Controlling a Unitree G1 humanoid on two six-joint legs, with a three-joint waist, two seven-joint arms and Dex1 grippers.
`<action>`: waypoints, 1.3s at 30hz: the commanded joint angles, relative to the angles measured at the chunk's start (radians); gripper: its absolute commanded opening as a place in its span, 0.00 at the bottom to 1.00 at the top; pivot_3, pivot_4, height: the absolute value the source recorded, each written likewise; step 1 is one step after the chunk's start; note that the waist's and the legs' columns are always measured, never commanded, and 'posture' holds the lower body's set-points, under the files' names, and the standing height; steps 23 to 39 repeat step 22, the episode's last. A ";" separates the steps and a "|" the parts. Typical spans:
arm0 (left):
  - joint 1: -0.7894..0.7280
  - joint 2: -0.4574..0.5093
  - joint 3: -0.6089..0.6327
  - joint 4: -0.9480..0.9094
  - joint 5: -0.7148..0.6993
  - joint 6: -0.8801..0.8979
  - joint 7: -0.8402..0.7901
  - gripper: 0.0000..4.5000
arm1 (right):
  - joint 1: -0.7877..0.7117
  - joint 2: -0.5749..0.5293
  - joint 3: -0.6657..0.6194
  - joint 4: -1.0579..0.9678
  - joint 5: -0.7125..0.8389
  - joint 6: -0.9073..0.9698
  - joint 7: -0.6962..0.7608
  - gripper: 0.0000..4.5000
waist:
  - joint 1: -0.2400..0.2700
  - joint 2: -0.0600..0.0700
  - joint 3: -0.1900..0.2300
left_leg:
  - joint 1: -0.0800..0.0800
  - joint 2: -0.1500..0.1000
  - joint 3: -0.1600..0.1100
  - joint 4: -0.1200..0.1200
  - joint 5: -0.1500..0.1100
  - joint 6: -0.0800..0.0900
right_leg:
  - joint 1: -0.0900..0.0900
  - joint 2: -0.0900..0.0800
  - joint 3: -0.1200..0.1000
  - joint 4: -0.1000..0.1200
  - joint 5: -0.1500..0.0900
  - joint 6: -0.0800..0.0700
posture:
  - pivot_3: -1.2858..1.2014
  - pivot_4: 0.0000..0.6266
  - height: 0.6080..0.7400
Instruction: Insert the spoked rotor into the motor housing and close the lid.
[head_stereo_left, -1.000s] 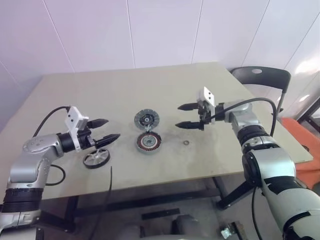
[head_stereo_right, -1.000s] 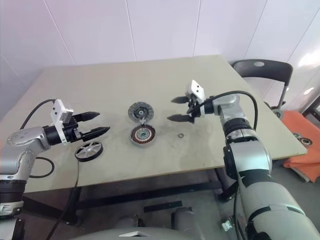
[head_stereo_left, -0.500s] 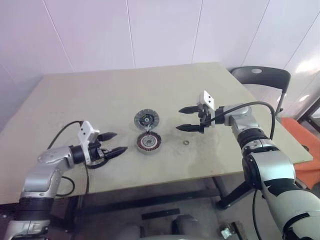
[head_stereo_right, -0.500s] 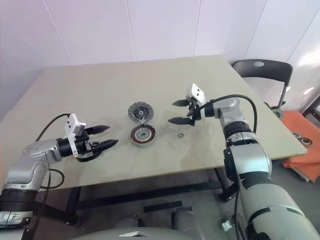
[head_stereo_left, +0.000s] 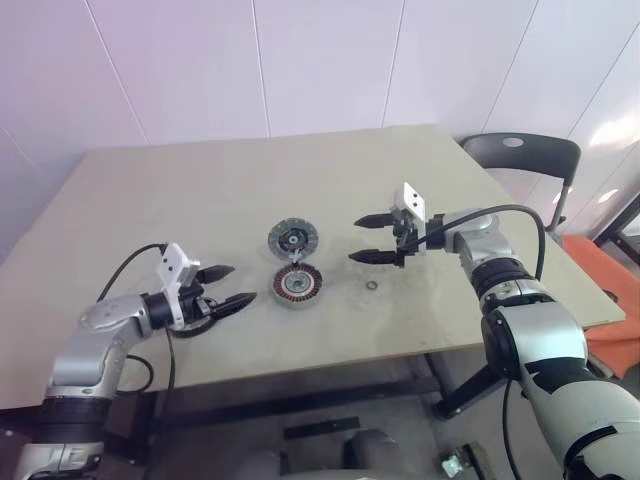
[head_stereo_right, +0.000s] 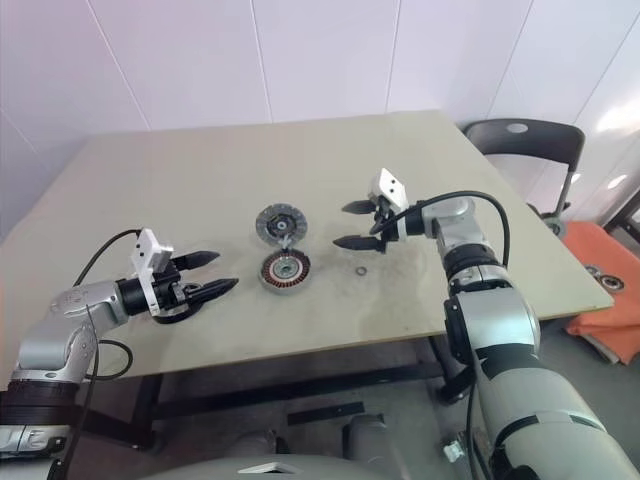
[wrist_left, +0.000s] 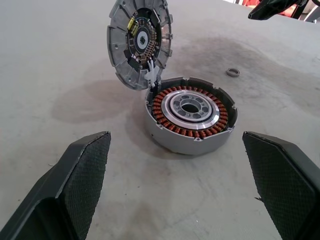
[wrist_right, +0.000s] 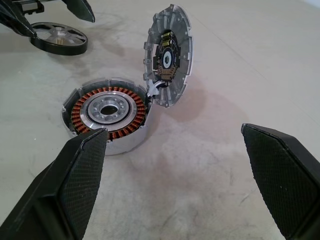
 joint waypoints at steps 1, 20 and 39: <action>-0.026 0.018 0.023 -0.018 -0.010 -0.006 0.001 1.00 | -0.011 -0.002 -0.009 -0.020 0.007 -0.004 -0.001 1.00 | 0.000 0.000 0.000 | 0.000 0.000 0.000 0.000 0.000 0.000 | 0.000 0.000 0.000 0.000 0.000 0.000 | 0.52 0.00 1.00; -0.045 0.024 0.021 -0.002 -0.007 -0.001 -0.007 1.00 | 0.001 -0.009 -0.012 -0.023 0.007 -0.002 -0.017 1.00 | 0.000 0.000 0.000 | 0.000 0.000 0.000 0.000 0.000 0.000 | 0.000 0.000 0.000 0.000 0.000 0.000 | 0.52 0.00 1.00; -0.045 0.024 0.022 -0.003 -0.009 -0.001 -0.008 1.00 | 0.001 -0.008 -0.012 -0.023 0.007 -0.001 -0.016 1.00 | 0.000 0.000 0.000 | 0.000 0.000 0.000 0.000 0.000 0.000 | 0.000 0.000 0.000 0.000 0.000 0.000 | 0.52 0.00 1.00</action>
